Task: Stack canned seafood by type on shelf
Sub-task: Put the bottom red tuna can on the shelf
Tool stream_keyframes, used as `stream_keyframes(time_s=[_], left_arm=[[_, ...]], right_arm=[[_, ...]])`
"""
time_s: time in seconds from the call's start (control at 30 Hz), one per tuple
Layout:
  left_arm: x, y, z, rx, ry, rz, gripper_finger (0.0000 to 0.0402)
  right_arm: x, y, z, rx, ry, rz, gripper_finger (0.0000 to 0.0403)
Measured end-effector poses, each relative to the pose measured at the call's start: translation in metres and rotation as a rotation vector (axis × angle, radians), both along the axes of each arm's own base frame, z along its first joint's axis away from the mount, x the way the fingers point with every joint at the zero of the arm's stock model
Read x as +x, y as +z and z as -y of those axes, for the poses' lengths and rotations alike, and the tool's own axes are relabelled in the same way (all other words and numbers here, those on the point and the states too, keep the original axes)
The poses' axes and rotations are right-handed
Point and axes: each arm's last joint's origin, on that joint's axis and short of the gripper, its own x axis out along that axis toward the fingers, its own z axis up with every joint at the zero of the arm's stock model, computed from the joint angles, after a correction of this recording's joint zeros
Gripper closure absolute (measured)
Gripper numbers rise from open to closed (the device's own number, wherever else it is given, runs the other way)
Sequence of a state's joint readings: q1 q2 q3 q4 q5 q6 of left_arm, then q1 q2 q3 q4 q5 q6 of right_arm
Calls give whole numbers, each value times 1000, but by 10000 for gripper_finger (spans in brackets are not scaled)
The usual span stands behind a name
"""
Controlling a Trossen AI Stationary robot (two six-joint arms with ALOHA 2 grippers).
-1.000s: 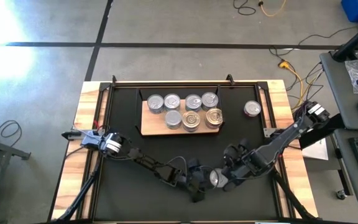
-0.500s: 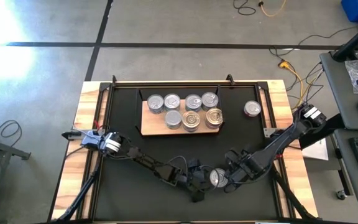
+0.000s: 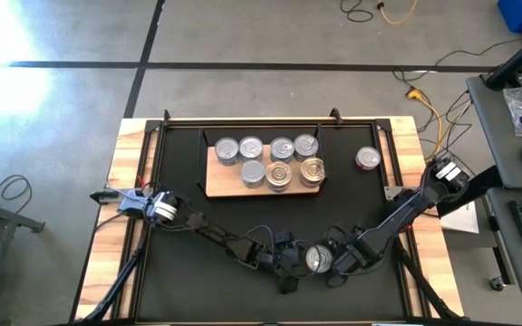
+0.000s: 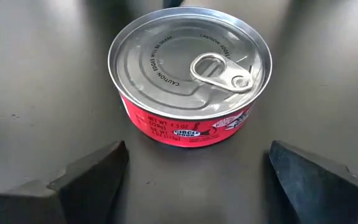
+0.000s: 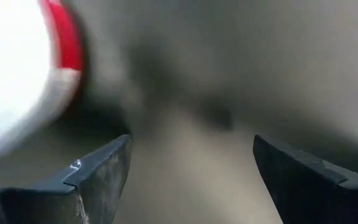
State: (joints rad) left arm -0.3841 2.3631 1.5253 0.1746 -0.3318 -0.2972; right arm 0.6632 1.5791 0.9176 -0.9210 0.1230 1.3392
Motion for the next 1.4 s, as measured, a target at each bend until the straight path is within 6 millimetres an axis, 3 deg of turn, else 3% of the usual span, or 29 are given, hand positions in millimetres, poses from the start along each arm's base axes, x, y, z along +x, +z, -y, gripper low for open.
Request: stream_keyframes(time_s=[0.27,0.63,0.87,1.1,1.27,1.4], left_arm=[[4,1,-5,37,-10,40,13],[5,3,-4,10,41,89,23],[-1,5,11,10,190,157,43],[-22,16,34,34,406,198,46],[-53,15,39,74,574,90,47],[-85,42,31,113,769,83,47]], right_arm=[[26,1,-8,81,-5,266,77],[31,-4,-4,52,8,271,78],[32,2,-5,13,18,282,88],[31,32,-10,-67,67,192,96],[33,54,-15,-77,124,155,89],[38,66,-18,-70,148,189,80]])
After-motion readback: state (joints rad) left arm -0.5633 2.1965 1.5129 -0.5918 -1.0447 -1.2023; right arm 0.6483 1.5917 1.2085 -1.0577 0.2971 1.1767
